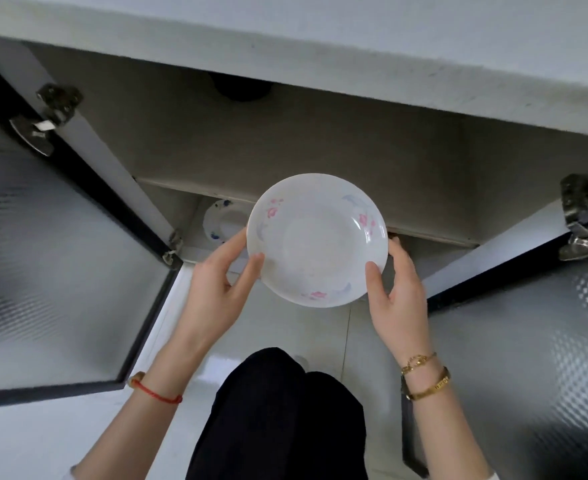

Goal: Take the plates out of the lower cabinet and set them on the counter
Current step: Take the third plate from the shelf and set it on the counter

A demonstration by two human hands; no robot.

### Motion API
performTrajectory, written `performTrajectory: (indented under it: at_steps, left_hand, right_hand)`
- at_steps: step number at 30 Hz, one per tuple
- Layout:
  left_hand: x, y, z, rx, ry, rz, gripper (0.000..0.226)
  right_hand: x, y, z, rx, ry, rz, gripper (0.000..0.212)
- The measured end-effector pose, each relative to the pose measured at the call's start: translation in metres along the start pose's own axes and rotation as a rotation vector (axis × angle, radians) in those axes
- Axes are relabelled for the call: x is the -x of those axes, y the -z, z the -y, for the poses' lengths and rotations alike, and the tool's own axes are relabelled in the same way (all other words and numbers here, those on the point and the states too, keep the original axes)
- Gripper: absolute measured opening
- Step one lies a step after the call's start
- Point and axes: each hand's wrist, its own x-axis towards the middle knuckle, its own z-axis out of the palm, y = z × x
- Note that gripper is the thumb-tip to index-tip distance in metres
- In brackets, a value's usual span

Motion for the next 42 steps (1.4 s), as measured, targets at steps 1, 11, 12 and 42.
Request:
performTrajectory:
  at_steps: [1,11,12,42]
  left_hand:
    - [0.004,0.008,-0.013,-0.007,0.008,0.000,0.037]
    - [0.059,0.089,-0.149,-0.047,0.099,0.006,0.039]
    - [0.063,0.099,-0.165,-0.049,0.103,0.008,0.038]
    - [-0.114,0.194,-0.403,0.012,-0.102,0.109,0.040]
  right_hand:
    - [0.004,0.006,0.011,0.007,-0.024,0.005,0.045]
    - [0.057,0.093,0.140,0.035,-0.097,0.075,0.043]
    - [0.061,0.105,0.156,0.028,-0.095,0.083,0.043]
    - [-0.068,0.260,0.365,0.023,0.024,-0.171,0.032]
